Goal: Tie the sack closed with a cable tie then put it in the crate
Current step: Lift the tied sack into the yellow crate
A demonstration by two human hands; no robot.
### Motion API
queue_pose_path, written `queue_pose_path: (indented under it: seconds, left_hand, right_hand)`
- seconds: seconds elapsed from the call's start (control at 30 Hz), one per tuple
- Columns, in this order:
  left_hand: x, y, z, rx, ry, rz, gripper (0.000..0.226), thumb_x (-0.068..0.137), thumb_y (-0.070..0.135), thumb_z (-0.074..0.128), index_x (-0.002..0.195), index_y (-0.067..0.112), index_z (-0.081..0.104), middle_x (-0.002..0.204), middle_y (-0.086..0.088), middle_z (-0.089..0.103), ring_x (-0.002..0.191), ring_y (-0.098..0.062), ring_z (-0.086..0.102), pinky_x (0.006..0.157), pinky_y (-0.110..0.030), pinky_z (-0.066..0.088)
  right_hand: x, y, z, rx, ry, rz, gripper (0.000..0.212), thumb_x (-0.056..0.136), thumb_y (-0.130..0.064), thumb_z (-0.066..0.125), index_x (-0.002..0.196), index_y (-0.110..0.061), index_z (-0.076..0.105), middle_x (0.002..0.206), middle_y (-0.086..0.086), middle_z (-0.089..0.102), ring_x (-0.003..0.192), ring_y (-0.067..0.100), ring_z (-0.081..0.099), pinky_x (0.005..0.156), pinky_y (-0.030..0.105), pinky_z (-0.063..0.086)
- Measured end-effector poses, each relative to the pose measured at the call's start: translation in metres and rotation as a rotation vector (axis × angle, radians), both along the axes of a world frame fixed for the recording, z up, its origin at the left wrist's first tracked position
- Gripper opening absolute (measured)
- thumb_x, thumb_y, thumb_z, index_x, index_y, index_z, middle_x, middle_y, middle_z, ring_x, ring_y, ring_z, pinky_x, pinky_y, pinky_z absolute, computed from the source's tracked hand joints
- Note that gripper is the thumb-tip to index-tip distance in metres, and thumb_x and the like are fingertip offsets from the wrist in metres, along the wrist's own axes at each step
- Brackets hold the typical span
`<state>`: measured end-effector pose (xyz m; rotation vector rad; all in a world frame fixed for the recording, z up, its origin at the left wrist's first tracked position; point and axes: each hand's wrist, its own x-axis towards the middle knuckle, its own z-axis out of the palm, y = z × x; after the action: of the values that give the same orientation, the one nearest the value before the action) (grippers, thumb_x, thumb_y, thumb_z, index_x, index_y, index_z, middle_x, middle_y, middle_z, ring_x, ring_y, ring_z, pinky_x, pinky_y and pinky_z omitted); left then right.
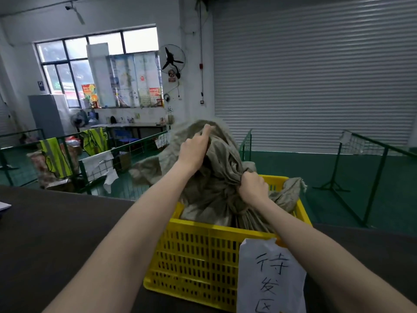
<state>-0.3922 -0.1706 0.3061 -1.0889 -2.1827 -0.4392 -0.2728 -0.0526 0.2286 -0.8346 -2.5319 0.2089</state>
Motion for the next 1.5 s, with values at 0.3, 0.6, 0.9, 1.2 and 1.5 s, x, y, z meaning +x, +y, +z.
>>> queue_pose_path:
  seconds: [0.3,0.6,0.9,1.2,1.5]
  left_hand:
    - [-0.04,-0.049,-0.1,-0.13,-0.406,-0.047,0.059,0.091,0.012,0.052,0.143,0.021,0.025,0.142,-0.02,0.036,0.112,-0.046,0.052,0.089,-0.054,0.048]
    - [-0.028,-0.098,-0.1,-0.461,-0.916,-0.264,0.074,0.084,0.035,0.068,0.146,0.029,0.027,0.147,0.002,0.038,0.134,-0.018,0.035,0.112,-0.034,0.029]
    - [-0.051,-0.06,-0.111,-0.3,-0.827,-0.016,0.056,0.083,0.039,0.066,0.135,0.024,0.05,0.141,-0.007,0.05,0.125,-0.029,0.048,0.107,-0.048,0.039]
    - [-0.042,-0.031,-0.11,-0.263,-0.524,0.112,0.05,0.088,0.028,0.062,0.134,0.024,0.043,0.132,-0.017,0.046,0.114,-0.042,0.053,0.097,-0.052,0.045]
    - [-0.01,-0.065,-0.102,-0.225,-0.281,-0.187,0.046,0.086,0.035,0.063,0.128,0.023,0.047,0.12,-0.008,0.058,0.105,-0.025,0.058,0.084,-0.035,0.048]
  right_hand:
    - [0.007,0.023,-0.03,0.195,-0.035,0.153,0.046,0.089,-0.007,0.05,0.13,-0.011,0.03,0.105,0.015,0.058,0.085,0.039,0.061,0.055,0.038,0.037]
    - [0.035,0.034,-0.026,-0.262,-0.353,0.589,0.043,0.08,-0.026,0.067,0.12,-0.03,0.052,0.115,0.004,0.049,0.105,0.021,0.046,0.094,0.037,0.041]
    - [-0.003,0.046,-0.056,-0.134,-0.674,0.412,0.055,0.091,-0.06,0.035,0.14,-0.035,0.04,0.15,0.007,0.035,0.136,0.034,0.03,0.112,0.05,0.027]
    - [-0.013,0.05,-0.049,-0.413,-0.335,0.368,0.036,0.088,-0.036,0.061,0.116,-0.013,0.065,0.112,0.006,0.061,0.105,0.023,0.054,0.083,0.029,0.039]
    - [-0.011,0.025,-0.013,0.022,-0.1,0.432,0.112,0.069,-0.001,0.066,0.15,-0.029,-0.006,0.146,0.009,0.037,0.138,0.028,0.029,0.113,0.05,0.014]
